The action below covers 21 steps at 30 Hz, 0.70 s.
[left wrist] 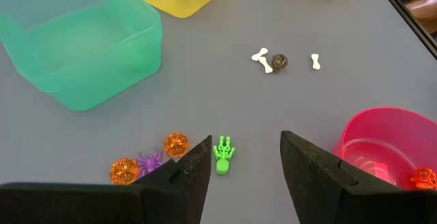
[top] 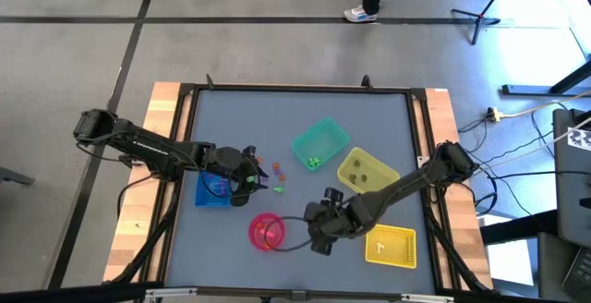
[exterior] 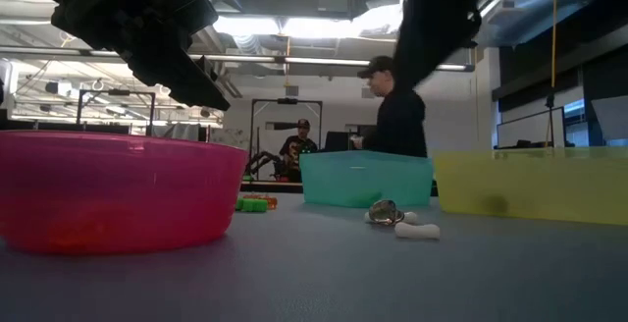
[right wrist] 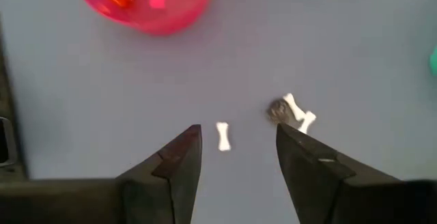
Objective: Sort Halloween decoration
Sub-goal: Put the white bone toy into the yellow bin
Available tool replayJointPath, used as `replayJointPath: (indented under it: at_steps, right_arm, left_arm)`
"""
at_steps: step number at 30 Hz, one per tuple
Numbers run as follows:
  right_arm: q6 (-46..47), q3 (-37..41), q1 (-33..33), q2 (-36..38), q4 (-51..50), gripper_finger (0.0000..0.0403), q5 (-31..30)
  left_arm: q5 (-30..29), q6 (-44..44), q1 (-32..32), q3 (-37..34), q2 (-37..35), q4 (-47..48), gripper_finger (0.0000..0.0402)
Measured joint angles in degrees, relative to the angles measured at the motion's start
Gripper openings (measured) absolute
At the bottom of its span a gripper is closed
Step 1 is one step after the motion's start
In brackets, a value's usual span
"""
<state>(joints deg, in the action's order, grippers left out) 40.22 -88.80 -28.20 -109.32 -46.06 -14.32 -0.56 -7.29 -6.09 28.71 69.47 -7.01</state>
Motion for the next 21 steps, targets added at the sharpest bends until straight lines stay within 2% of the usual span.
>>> replayJointPath:
  at_steps: [5,12,21]
  right_arm:
    - [0.14,4.80,1.44,0.00,3.14,0.0186,2.35]
    - [-0.03,11.47,1.64,0.02,15.85,0.0186,3.04]
    - [-0.03,15.55,1.59,0.02,16.36,0.0186,3.37]
  left_arm:
    - [0.00,0.00,0.00,0.00,0.00,0.00,0.0157]
    - [0.00,0.00,0.01,0.00,0.00,0.00,0.0157]
    - [-0.02,0.00,0.00,0.00,0.00,0.00,0.0157]
